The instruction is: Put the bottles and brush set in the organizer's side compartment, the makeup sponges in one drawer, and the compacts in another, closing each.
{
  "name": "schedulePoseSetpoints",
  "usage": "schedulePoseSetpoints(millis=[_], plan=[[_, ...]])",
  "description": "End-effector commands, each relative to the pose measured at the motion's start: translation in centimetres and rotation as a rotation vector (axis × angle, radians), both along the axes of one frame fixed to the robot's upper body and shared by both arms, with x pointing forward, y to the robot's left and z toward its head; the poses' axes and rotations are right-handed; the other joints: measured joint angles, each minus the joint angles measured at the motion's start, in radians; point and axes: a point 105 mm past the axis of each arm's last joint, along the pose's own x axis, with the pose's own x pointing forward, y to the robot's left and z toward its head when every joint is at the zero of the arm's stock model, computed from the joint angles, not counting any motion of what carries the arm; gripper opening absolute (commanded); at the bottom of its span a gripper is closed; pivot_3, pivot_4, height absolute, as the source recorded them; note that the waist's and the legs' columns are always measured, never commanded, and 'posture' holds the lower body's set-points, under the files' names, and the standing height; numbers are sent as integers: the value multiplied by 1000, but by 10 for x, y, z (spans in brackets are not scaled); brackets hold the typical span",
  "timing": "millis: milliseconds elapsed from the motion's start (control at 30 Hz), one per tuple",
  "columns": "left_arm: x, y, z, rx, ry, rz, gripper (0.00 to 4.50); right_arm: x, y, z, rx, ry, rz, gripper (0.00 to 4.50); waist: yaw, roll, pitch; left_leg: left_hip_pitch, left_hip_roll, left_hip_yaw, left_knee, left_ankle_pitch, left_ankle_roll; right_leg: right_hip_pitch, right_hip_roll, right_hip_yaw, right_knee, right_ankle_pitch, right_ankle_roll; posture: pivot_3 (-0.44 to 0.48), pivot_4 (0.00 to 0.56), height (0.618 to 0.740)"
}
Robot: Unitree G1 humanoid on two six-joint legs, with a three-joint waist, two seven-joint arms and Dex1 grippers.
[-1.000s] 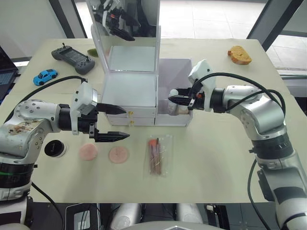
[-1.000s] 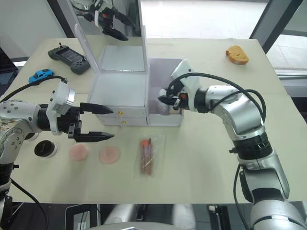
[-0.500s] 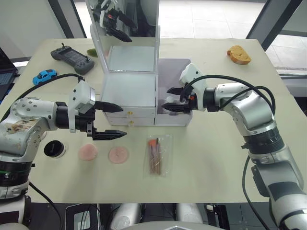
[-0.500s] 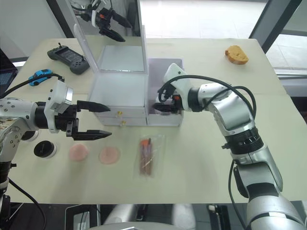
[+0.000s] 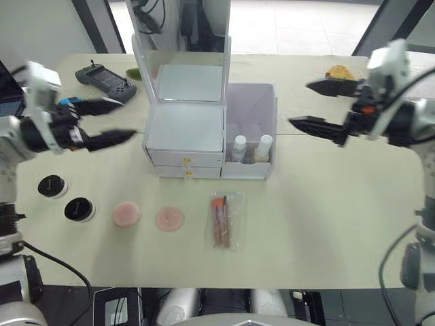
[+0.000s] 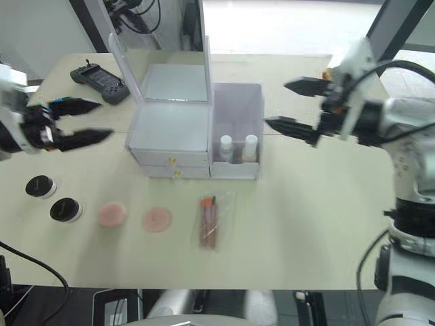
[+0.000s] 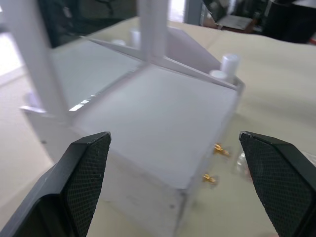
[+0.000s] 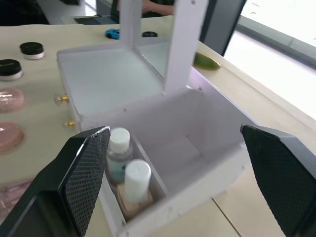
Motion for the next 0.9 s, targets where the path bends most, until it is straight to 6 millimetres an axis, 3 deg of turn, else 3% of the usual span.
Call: schedulePoseSetpoints(millis=[33,167,267,367,467,600,700,800,900], plan=[[-1,61,0,-43,-32,228,4500,-11,-60,-3,33,-75,-184,4483,-4,0,0,1,0,1,-1,0,0,0,0,0,1,0,0,0,150,734],[-16,122,-21,-39,-10,471,4500,-27,-112,-40,29,-36,-361,4483,-9,0,0,6,-1,4,-6,0,0,0,-1,0,1,0,0,0,150,734],[-30,154,-30,-43,-9,621,4500,-37,-129,-51,34,-12,-441,4483,-20,0,0,6,-1,5,-7,0,0,-2,-1,2,0,0,0,0,150,734],[-34,162,-31,-57,-29,660,4500,-41,-133,-54,74,-6,-471,4483,-25,0,0,8,-1,5,-9,0,0,-2,-1,2,0,0,0,0,150,734],[-30,158,-33,-65,-32,638,4500,-41,-128,-61,58,12,-466,4483,-23,0,0,8,-1,5,-9,0,0,-1,-1,2,0,0,0,0,150,734],[-21,143,-21,-79,-81,560,4500,-37,-117,-53,57,4,-436,4483,-18,0,0,8,-1,5,-8,0,0,0,-1,3,1,0,0,0,150,734],[-8,115,-8,-68,-85,410,4500,-34,-94,-41,22,26,-351,4483,-17,0,0,6,-1,5,-7,0,0,-1,-1,2,1,0,0,0,150,734],[4,62,13,-7,-87,153,4500,-34,-50,-39,-112,102,-221,4483,-20,0,0,1,0,3,-3,0,0,-2,-2,2,6,0,0,0,150,734],[0,6,28,27,-45,-85,4500,-45,3,-20,-97,134,-37,4483,-25,0,0,-2,1,0,2,0,0,-3,-3,3,6,0,0,0,150,734]])
